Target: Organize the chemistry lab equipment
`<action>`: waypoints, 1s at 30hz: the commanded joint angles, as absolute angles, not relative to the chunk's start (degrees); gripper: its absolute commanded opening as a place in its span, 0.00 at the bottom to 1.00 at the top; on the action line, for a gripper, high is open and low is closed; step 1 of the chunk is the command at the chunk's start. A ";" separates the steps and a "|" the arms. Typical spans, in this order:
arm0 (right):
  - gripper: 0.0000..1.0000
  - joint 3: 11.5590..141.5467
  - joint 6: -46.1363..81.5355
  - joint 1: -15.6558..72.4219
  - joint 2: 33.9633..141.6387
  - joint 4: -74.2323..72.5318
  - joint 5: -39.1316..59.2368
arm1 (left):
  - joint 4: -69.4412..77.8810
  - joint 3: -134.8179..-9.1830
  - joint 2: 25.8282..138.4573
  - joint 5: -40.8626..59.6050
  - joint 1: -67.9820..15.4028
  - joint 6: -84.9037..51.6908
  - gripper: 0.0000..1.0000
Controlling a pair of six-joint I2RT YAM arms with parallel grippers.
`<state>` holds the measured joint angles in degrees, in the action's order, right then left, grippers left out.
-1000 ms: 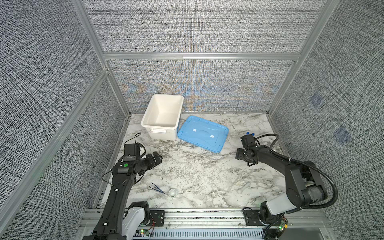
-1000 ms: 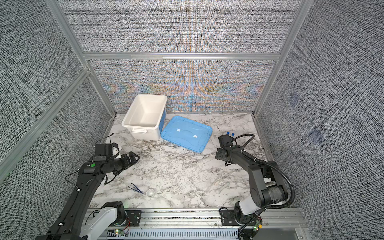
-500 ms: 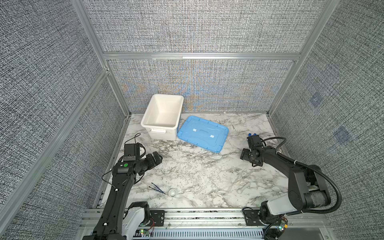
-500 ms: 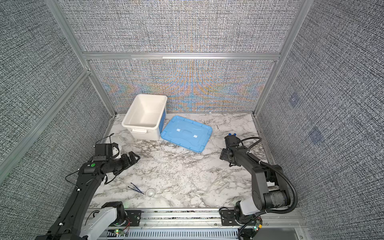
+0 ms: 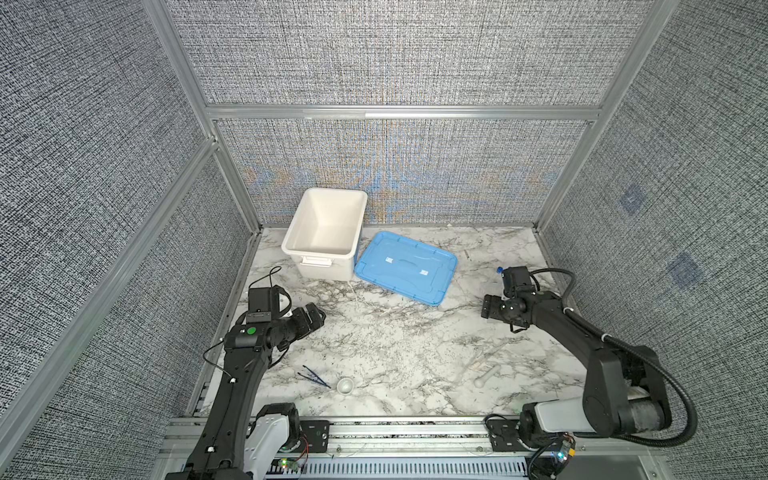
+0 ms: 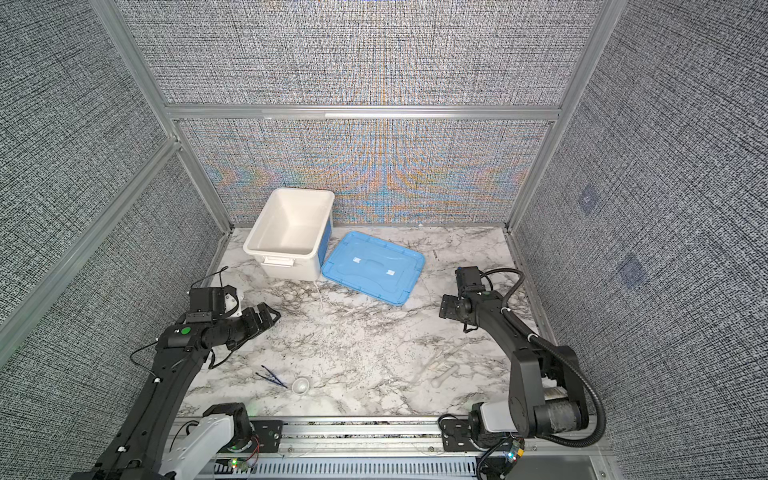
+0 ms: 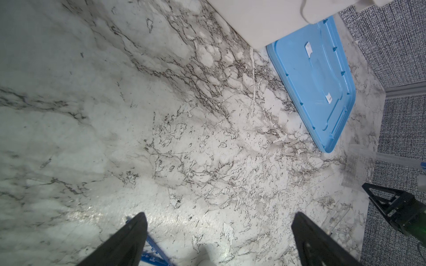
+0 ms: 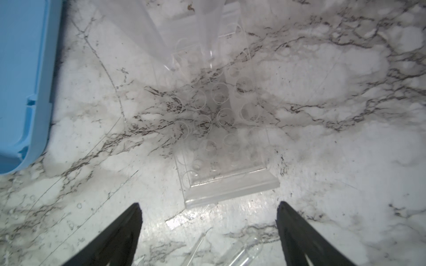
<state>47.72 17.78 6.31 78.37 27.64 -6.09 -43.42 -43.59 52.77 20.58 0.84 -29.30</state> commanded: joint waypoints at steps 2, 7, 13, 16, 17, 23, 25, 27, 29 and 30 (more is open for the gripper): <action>0.91 47.13 14.92 6.24 74.91 30.78 -5.10 | -42.80 -43.62 53.00 21.08 0.81 -28.86 0.99; 0.90 46.37 13.78 6.40 69.85 32.54 -2.72 | -42.80 -43.60 52.83 20.76 0.79 -28.85 0.99; 0.90 42.68 13.09 6.27 62.91 30.94 -2.17 | -43.01 -43.64 52.76 21.25 0.84 -29.18 0.99; 0.92 40.51 10.53 4.97 61.84 28.84 -2.01 | -42.80 -43.68 52.91 21.18 0.84 -29.25 0.99; 0.94 39.98 8.80 3.99 62.11 27.84 -0.03 | -42.72 -43.56 52.91 21.19 0.82 -29.34 0.99; 0.98 38.88 -3.70 -1.67 67.14 20.42 10.01 | -42.36 -43.25 52.73 21.03 0.80 -29.64 0.99; 0.98 36.49 -10.40 -1.64 68.08 16.33 11.98 | -42.36 -43.37 52.73 20.87 0.87 -29.56 0.99; 0.98 34.55 -10.36 -2.64 69.29 11.88 11.45 | -42.45 -43.40 52.82 20.75 0.84 -29.44 0.99; 0.98 34.79 -10.42 -3.80 70.68 10.47 13.32 | -42.36 -43.26 52.91 20.90 0.82 -29.53 0.99; 0.98 35.37 -10.25 -3.80 71.45 10.30 13.08 | -42.37 -43.25 52.88 20.95 0.83 -29.57 0.99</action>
<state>34.81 -7.05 -3.46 70.30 16.43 10.17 -43.20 -43.31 52.86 20.95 0.84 -29.61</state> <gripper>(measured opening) 0.978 0.991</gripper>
